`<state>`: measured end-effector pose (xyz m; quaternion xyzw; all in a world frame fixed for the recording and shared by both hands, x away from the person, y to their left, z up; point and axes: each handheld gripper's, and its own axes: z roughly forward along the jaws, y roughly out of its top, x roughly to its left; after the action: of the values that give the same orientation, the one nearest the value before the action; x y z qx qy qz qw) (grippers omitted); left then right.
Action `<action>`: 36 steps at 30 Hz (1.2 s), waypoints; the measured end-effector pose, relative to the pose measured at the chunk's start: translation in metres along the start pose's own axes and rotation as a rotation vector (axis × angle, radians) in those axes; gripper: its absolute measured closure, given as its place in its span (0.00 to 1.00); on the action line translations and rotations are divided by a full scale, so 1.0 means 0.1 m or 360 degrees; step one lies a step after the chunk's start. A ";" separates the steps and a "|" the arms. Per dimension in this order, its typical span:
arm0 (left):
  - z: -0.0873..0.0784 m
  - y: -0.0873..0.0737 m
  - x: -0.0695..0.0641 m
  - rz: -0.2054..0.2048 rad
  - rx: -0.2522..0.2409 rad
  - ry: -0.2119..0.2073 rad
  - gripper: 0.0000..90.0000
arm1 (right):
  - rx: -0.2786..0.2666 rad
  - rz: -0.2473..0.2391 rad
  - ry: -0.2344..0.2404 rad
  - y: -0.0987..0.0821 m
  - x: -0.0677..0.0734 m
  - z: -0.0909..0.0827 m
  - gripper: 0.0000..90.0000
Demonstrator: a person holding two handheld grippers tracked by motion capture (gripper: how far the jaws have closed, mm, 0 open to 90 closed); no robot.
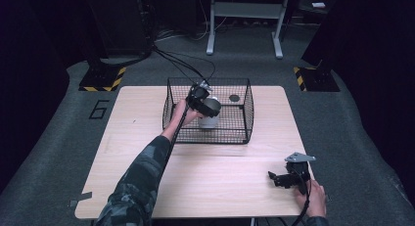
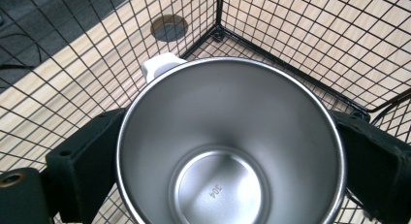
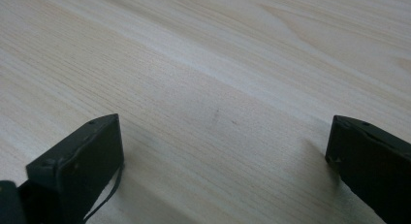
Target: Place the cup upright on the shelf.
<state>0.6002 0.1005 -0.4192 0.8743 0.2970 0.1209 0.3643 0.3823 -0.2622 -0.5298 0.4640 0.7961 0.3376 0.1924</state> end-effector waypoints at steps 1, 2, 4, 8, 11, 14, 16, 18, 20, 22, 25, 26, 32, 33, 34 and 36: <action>0.00 0.00 0.00 0.0017 0.0016 -0.0007 0.07 | 0.0002 0.0002 0.0001 0.00 0.00 0.00 0.00; 0.01 0.01 0.00 0.0023 0.0022 -0.0007 0.07 | 0.0004 0.0001 0.0001 0.00 0.00 0.00 0.00; 0.03 0.01 -0.01 0.0017 0.0023 -0.0010 0.07 | 0.0003 0.0000 0.0001 0.00 0.00 0.00 0.00; 0.06 0.01 -0.02 0.0017 0.0043 -0.0013 0.07 | 0.0002 0.0000 0.0001 0.00 0.00 0.00 0.00; 0.08 0.01 -0.03 0.0027 0.0065 -0.0016 0.07 | -0.0008 -0.0001 0.0001 0.00 0.00 0.00 0.00; 0.09 0.01 -0.05 0.0023 0.0074 -0.0025 0.07 | -0.0016 0.0002 -0.0004 0.00 0.00 0.00 0.00; 0.09 0.01 -0.04 0.0034 0.0083 -0.0022 0.07 | -0.0013 0.0002 -0.0002 0.00 0.00 0.00 0.00; 0.09 0.00 -0.04 0.0033 0.0092 -0.0028 0.07 | -0.0009 -0.0002 0.0000 0.00 0.00 0.00 0.00; 0.08 -0.01 -0.04 0.0027 0.0098 -0.0031 0.07 | -0.0009 -0.0001 0.0000 0.00 0.00 0.00 0.00; 0.06 -0.02 -0.04 0.0034 0.0108 -0.0032 0.07 | -0.0010 -0.0001 0.0000 0.00 0.00 0.00 0.00; 0.06 -0.03 -0.05 0.0051 0.0108 -0.0021 0.07 | -0.0015 0.0000 -0.0003 0.00 0.00 0.00 0.00; 0.06 -0.03 -0.06 0.0057 0.0108 -0.0017 0.07 | -0.0008 0.0000 0.0001 0.00 0.00 0.00 0.00; 0.03 -0.06 -0.09 0.0093 0.0112 -0.0009 0.07 | -0.0008 -0.0001 0.0001 0.00 0.00 0.00 0.00; 0.03 -0.06 -0.09 0.0093 0.0112 -0.0009 0.07 | -0.0008 -0.0001 0.0001 0.00 0.00 0.00 0.00; 0.03 -0.07 -0.09 0.0085 0.0092 -0.0005 0.06 | -0.0005 -0.0009 -0.0001 0.00 0.00 0.00 0.00; 0.02 -0.09 -0.09 0.0076 0.0082 -0.0004 0.06 | -0.0006 -0.0009 -0.0002 0.00 0.00 0.00 0.00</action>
<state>0.5900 0.0987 -0.4268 0.8904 0.2786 0.1210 0.3391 0.3824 -0.2626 -0.5301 0.4616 0.7965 0.3383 0.1948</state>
